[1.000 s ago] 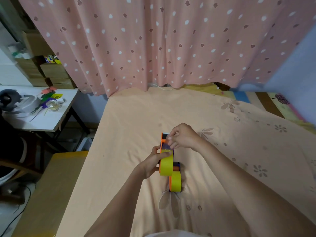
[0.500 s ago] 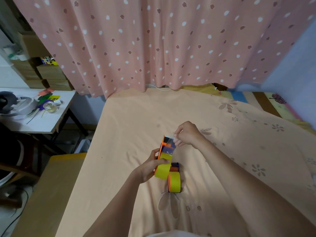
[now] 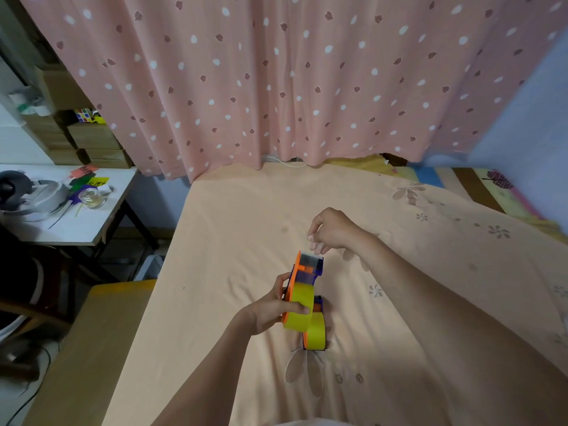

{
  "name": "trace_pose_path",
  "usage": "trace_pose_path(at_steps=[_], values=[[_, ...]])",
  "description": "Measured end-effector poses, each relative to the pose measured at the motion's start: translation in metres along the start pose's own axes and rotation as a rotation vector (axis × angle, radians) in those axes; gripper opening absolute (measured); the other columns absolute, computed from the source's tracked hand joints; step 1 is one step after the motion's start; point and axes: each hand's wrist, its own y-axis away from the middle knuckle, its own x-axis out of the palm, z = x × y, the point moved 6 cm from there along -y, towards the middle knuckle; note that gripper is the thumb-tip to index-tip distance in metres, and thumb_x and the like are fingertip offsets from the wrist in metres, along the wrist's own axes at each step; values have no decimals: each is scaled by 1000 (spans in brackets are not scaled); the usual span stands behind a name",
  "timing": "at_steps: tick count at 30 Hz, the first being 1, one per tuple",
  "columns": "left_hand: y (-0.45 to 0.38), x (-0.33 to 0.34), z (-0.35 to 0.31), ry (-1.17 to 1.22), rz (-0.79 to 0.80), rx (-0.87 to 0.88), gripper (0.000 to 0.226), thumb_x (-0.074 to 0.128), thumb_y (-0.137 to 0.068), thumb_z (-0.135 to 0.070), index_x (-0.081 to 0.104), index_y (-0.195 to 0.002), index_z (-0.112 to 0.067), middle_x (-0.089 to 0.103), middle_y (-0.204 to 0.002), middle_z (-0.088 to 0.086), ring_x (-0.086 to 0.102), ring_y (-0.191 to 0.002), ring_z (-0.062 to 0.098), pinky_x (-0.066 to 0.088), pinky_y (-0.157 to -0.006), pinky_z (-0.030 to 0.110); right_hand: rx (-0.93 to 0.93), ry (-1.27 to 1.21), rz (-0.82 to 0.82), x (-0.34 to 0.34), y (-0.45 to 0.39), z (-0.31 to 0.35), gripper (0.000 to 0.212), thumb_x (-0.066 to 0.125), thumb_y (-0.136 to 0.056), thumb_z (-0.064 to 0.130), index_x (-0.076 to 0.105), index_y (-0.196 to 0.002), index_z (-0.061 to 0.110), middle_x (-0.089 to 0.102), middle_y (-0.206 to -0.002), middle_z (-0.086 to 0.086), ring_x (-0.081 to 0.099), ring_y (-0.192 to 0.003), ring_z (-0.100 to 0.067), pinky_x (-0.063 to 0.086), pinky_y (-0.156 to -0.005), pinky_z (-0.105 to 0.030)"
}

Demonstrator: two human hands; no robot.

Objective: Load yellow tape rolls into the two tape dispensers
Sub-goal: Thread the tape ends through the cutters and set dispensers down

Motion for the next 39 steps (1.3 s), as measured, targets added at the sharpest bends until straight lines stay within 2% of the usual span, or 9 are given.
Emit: trace_pose_path(at_steps=[5,11,18,24,28,30,33,36,39], values=[[1,4,1,27,43,-11,94,85,-65,-15,38,-141,-42,58,-135,4,58,-129,26,55,-88,38,-93,68,64,1,-6,13,7,62,-92,1,67,-87,-1,75,-82,-22,71,-62,-23,63,-75,-40],[3,9,3,178,103,10,89,76,-71,0,40,-147,-29,62,-131,9,59,-124,31,47,-104,51,-131,50,58,-5,-10,16,9,66,-90,0,70,-91,-8,69,-73,-17,70,-66,-30,63,-76,-45],[6,2,4,187,160,15,81,71,-76,2,42,-146,-29,63,-131,7,62,-120,28,46,-105,50,-33,-116,57,-18,-10,-10,2,68,-91,0,69,-90,-2,73,-85,-24,72,-67,-29,63,-68,-36],[8,4,2,179,207,1,86,72,-74,0,39,-149,-27,62,-132,7,61,-121,29,46,-104,49,48,-243,89,-19,-10,-20,2,66,-91,-4,67,-90,-5,72,-73,-18,73,-60,-24,64,-65,-33],[13,5,0,164,249,-24,90,73,-71,0,37,-151,-24,59,-136,10,57,-125,31,42,-109,51,86,-274,44,-26,-13,-24,14,65,-92,-3,65,-103,-12,71,-75,-19,70,-62,-26,63,-69,-35],[16,3,-1,138,260,-20,90,70,-74,3,35,-152,-25,59,-135,9,58,-123,29,43,-106,49,86,-278,41,-30,-13,-23,16,65,-92,-3,64,-106,-12,71,-78,-21,71,-65,-27,63,-69,-34],[17,2,-4,140,302,1,88,70,-75,3,36,-151,-25,62,-133,7,62,-119,27,50,-100,43,66,-270,37,-30,-12,-23,17,62,-92,-6,59,-104,5,70,-82,-24,72,-63,-28,64,-65,-35],[20,2,-9,228,336,18,87,81,-68,-6,42,-144,-19,71,-124,6,70,-110,25,57,-91,38,26,-293,22,-25,-14,-26,24,53,-92,-10,51,-89,14,68,-84,-27,72,-61,-30,63,-61,-37],[21,-4,-9,332,323,32,92,97,-53,-22,52,-132,-11,76,-113,9,74,-100,24,60,-85,37,24,-378,120,-16,-11,-38,23,52,-92,-9,61,-82,10,72,-77,-23,76,-72,-38,62,-60,-36]])
